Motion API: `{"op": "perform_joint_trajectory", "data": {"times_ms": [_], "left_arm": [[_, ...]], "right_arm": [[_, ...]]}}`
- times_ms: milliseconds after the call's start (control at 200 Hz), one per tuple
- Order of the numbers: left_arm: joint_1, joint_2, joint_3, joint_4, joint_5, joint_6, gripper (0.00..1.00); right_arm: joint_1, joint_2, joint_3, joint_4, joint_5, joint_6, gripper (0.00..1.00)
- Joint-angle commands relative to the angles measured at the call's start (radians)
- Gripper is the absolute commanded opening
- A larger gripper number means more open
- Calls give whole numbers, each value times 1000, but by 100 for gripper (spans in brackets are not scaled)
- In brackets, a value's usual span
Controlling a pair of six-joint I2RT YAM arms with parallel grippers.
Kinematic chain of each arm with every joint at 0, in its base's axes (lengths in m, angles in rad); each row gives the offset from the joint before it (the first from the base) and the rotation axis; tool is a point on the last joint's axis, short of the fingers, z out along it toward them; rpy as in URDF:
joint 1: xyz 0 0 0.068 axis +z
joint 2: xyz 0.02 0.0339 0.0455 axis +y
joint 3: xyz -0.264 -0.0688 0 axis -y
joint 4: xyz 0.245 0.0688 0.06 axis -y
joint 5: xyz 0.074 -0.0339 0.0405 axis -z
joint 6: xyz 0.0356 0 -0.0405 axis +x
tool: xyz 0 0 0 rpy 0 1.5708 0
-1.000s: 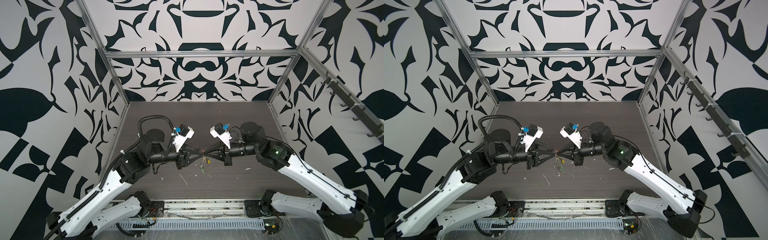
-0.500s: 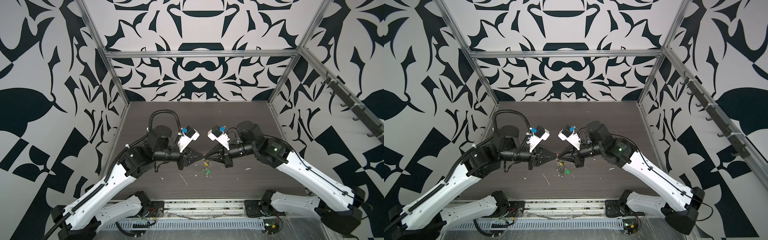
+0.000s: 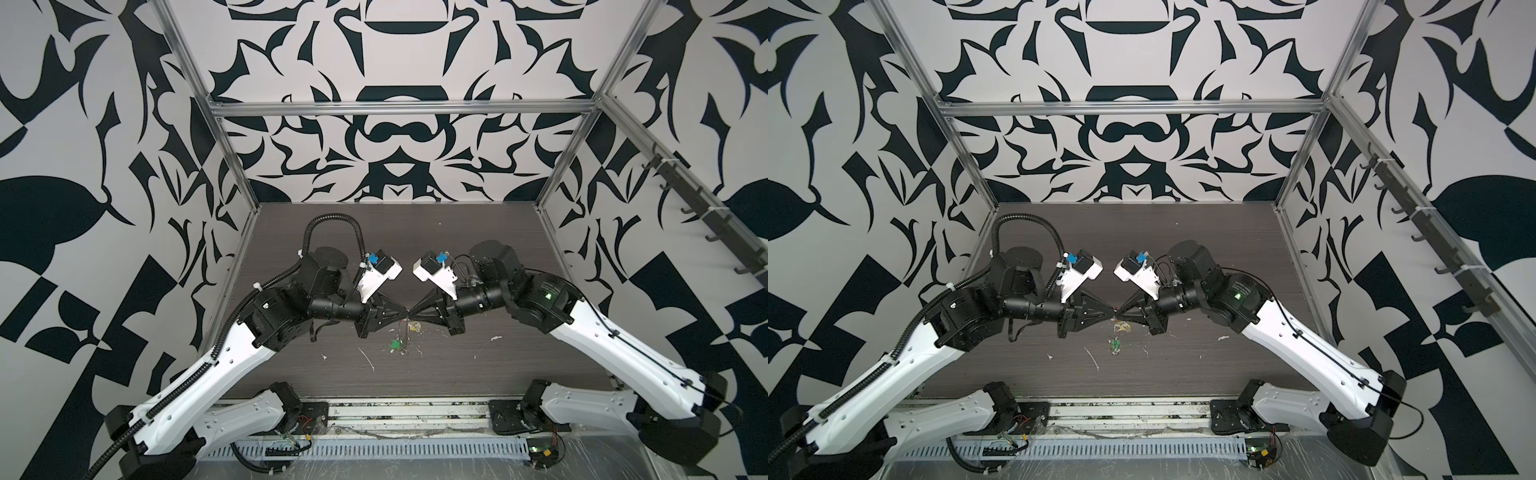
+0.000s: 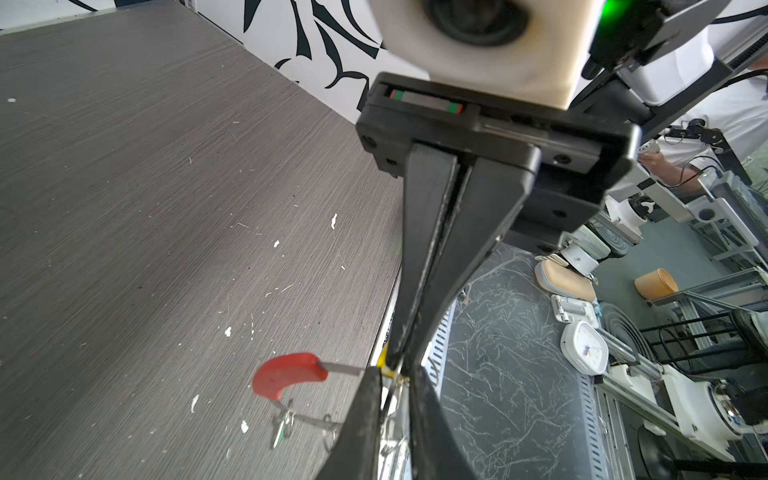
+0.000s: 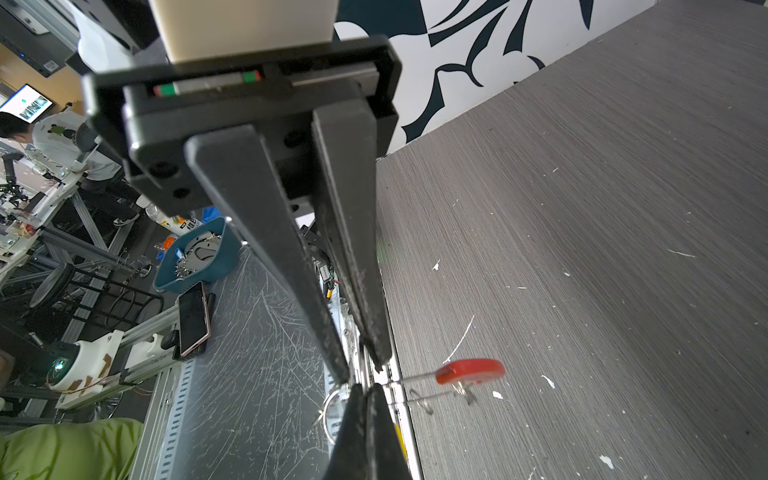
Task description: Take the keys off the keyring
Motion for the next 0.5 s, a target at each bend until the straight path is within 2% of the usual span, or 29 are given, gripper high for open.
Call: {"op": "perform_joint_trajectory", "data": {"times_ms": [0,195,330,495], "left_arm": [[0,5,36,-43,22,22,17],[0,20,46,-59,24,28,14],[0,28,56,-69,19,30,0],[0,-3,19,8,-8,-2,0]], "right_arm": [[-4,1,46,5,-12,-18,0],[-1,12,64,-22,-6,-31,0],[6,15,66,-27,2,-35,0],[5,6,53,13,26,-10,0]]}}
